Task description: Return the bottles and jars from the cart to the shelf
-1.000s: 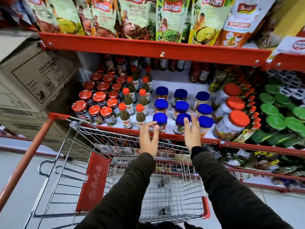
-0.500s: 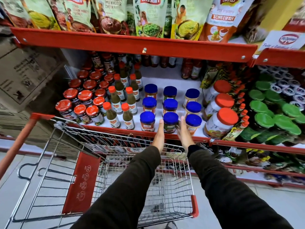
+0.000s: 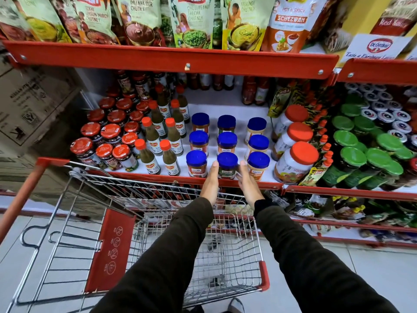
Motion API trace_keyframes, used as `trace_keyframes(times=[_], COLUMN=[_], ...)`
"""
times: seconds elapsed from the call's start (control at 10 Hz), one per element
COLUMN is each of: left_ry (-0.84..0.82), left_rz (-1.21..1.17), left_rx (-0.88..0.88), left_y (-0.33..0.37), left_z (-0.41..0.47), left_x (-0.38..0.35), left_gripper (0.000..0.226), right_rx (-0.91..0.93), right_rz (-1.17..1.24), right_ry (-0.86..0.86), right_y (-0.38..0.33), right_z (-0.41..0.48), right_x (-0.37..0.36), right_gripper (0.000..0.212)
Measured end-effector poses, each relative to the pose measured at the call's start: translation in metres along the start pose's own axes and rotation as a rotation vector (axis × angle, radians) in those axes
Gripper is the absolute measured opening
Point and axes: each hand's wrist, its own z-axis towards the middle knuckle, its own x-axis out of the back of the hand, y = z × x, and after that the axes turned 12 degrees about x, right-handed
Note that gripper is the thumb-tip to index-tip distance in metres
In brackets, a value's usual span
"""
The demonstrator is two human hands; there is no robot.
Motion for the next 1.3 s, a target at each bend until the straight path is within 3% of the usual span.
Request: trace_keyframes(times=[0.1,0.2,0.3,0.5,0.6,0.7,0.8,1.2,1.3], left_ry=[0.112,0.149,0.086,-0.011,-0.046,-0.046,-0.022,-0.051,0.054], left_rz=[-0.035,-0.089,-0.078,-0.036,-0.032,-0.018,-0.014,0.093,0.155], left_rx=[0.002,0.010,-0.012,-0.009,-0.006,-0.047,-0.056,-0.029,-0.131], left_y=[-0.028,-0.039,-0.051,-0.028,-0.021,-0.023,-0.028,-0.032,-0.036], left_z=[0.022,0.011,0.016,0.034,0.047,0.051,0.050,0.051,0.046], left_x=[0.001,-0.011,-0.026,-0.071,-0.084,-0.088,-0.089,-0.086,-0.084], left_gripper=[0.098,0.068,0.049,0.095,0.084,0.065,0.062,0.086,0.066], right_rx=[0.024,0.058,0.097,-0.032,-0.033,-0.064,-0.076,-0.077,-0.064], right_rz=[0.005,0.008,0.045,0.075,0.151,0.169,0.159,0.159,0.118], right_ry=[0.202,0.430,0.519,0.282,0.169,0.108,0.088,0.026,0.057], right_y=[-0.020,-0.010,-0.004,-0.012,-0.021,-0.021,-0.018,-0.027,-0.025], right_z=[-0.026,-0.036,-0.039,-0.029,-0.027,-0.026,-0.026,-0.031,-0.038], right_x=[0.006,0.026,0.048,0.072,0.076,0.083,0.090,0.100,0.111], right_gripper=[0.059,0.042,0.042,0.088,0.068,0.067,0.068,0.066,0.074])
